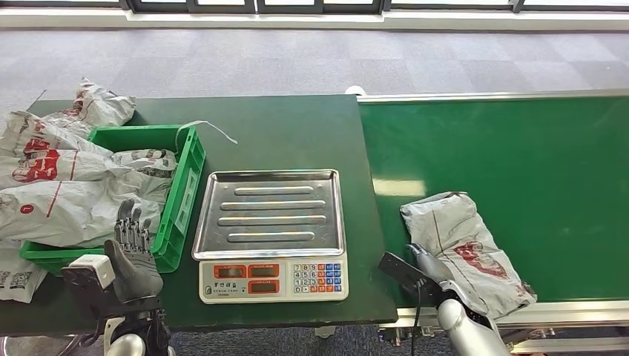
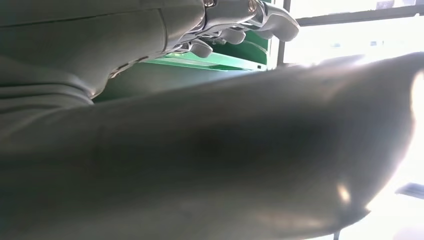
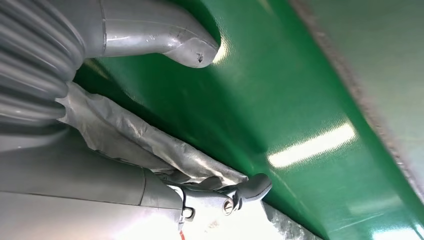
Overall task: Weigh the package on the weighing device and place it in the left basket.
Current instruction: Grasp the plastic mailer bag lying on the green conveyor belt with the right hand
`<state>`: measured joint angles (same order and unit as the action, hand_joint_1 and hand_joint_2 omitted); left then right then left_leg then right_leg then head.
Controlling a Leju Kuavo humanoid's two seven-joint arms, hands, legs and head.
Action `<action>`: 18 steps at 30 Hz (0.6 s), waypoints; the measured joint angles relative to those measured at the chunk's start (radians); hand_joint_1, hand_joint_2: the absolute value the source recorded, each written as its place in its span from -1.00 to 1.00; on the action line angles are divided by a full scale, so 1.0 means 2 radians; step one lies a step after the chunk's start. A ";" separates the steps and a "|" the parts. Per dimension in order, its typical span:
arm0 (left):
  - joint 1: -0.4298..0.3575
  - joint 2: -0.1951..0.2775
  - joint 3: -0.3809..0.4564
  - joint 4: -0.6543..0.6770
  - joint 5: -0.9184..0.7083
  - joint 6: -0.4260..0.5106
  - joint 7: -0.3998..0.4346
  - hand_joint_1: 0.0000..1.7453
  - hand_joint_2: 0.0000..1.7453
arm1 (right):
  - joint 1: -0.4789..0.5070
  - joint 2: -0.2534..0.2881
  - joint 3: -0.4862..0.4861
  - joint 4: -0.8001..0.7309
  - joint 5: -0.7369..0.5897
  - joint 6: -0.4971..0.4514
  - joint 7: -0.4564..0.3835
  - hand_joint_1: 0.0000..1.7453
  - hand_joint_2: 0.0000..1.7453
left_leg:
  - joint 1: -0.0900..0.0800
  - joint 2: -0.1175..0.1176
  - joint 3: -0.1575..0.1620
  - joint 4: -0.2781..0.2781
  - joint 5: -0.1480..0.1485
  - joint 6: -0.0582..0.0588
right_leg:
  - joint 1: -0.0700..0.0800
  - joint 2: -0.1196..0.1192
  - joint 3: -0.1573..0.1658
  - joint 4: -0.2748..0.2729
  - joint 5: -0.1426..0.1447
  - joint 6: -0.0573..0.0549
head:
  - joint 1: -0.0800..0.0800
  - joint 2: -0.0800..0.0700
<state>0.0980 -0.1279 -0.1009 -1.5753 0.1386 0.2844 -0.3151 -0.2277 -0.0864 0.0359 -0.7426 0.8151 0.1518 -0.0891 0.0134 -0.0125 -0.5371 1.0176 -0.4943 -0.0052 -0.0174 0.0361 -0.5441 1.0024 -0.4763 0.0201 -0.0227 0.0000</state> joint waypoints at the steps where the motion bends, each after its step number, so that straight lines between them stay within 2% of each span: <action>1: 0.000 0.000 0.000 0.000 0.001 0.001 0.000 -1.00 -1.00 | -0.003 -0.001 0.004 0.003 0.000 -0.004 0.004 -1.00 1.00 | 0.000 0.000 0.001 0.000 0.000 0.000 | 0.000 0.000 0.000 0.000 0.000 0.001 | 0.000 0.000; 8: 0.006 0.000 0.000 -0.002 0.001 0.006 0.005 -1.00 -1.00 | -0.010 -0.004 0.020 0.010 0.005 -0.047 0.031 -1.00 1.00 | 0.000 -0.003 0.001 0.000 0.001 0.001 | 0.000 -0.003 0.001 -0.001 0.001 0.003 | 0.000 0.000; 10: 0.010 -0.001 0.000 -0.004 0.000 0.008 0.005 -1.00 -1.00 | -0.006 -0.006 0.023 0.002 0.023 -0.081 0.045 -1.00 1.00 | 0.000 -0.005 0.000 0.000 0.001 0.001 | 0.000 -0.004 0.000 -0.001 0.001 0.003 | 0.000 0.000; 14: 0.027 -0.004 0.001 -0.020 -0.008 0.011 0.005 -1.00 -1.00 | 0.040 -0.007 0.025 -0.085 0.125 -0.191 0.117 -1.00 1.00 | -0.001 -0.008 -0.005 0.000 0.002 0.002 | -0.001 -0.007 -0.003 -0.001 0.002 0.003 | 0.000 0.000; 16: 0.034 -0.006 0.002 -0.028 -0.013 0.011 0.006 -1.00 -1.00 | 0.069 -0.008 0.023 -0.148 0.198 -0.219 0.166 -1.00 1.00 | -0.001 -0.008 -0.007 0.000 0.003 0.001 | -0.001 -0.007 -0.006 0.000 0.002 0.003 | 0.000 0.000; 18: 0.036 -0.008 0.003 -0.032 -0.016 0.011 0.006 -1.00 -1.00 | 0.096 -0.007 0.014 -0.205 0.254 -0.232 0.198 -1.00 1.00 | 0.000 -0.008 -0.008 0.000 0.003 0.001 | -0.001 -0.007 -0.007 -0.001 0.002 0.003 | 0.000 0.000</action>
<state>0.1698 -0.1448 -0.0957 -1.6400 0.1067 0.3056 -0.3027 -0.0356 -0.1003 0.0645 -1.1535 1.3240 -0.3125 0.3071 0.0124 -0.0284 -0.5534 1.0180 -0.4889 -0.0029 -0.0185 0.0213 -0.5575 1.0014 -0.4722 0.0255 -0.0226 0.0000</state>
